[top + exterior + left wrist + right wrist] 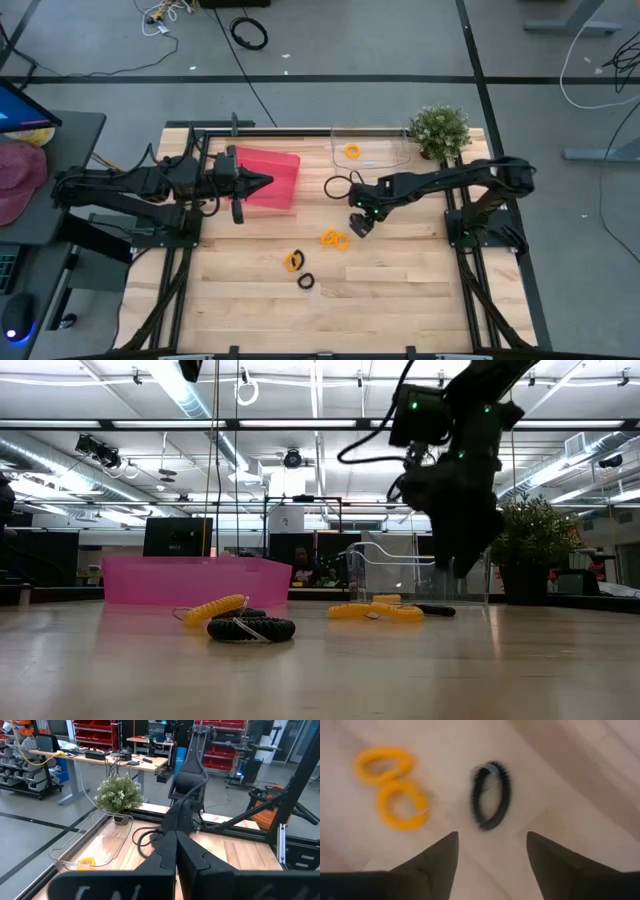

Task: Sort spring keychains
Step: Put the black spring keychain into the pink bin

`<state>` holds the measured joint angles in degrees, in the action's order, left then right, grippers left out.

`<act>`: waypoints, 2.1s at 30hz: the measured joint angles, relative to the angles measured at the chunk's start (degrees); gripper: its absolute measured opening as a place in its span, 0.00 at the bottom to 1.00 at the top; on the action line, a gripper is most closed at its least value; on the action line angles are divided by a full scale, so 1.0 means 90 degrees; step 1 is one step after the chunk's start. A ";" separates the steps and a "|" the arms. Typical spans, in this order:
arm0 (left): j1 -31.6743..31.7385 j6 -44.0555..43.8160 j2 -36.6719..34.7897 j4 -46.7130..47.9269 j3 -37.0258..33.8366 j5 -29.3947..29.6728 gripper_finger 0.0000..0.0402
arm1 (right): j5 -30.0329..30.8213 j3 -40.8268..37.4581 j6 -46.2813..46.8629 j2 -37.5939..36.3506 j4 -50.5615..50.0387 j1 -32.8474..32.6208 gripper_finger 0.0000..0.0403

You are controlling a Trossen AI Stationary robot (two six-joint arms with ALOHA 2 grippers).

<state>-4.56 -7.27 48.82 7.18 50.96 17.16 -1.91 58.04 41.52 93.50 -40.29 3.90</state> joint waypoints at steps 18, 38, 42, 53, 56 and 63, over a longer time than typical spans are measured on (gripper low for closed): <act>-0.0001 0.0046 0.0000 0.0004 0.0000 0.0025 0.01 | 0.0264 0.0000 0.0173 0.0926 0.0342 0.0158 0.49; 0.0000 0.0058 0.0000 0.0014 0.0000 0.0023 0.01 | 0.0359 0.0002 -0.0141 0.0956 0.0282 0.0158 0.04; 0.0000 0.0051 0.0000 0.0017 0.0000 0.0023 0.01 | 0.0327 0.0002 -0.0189 0.0953 0.0279 0.0159 0.04; 0.0000 0.0049 0.0000 0.0017 0.0000 0.0023 0.01 | 0.0092 -0.0001 -0.0356 0.0897 0.0210 0.0151 0.00; -0.0001 0.0046 0.0000 0.0019 0.0000 0.0023 0.01 | 0.0014 -0.0010 -0.0354 0.0737 0.0172 0.0141 0.00; -0.0001 0.0046 0.0000 0.0020 0.0000 0.0023 0.01 | -0.0063 -0.0010 -0.0359 0.0190 0.0167 0.0148 0.00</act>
<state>-4.57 -6.85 48.82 7.36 50.96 17.37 -2.47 57.95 38.28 95.22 -38.79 5.23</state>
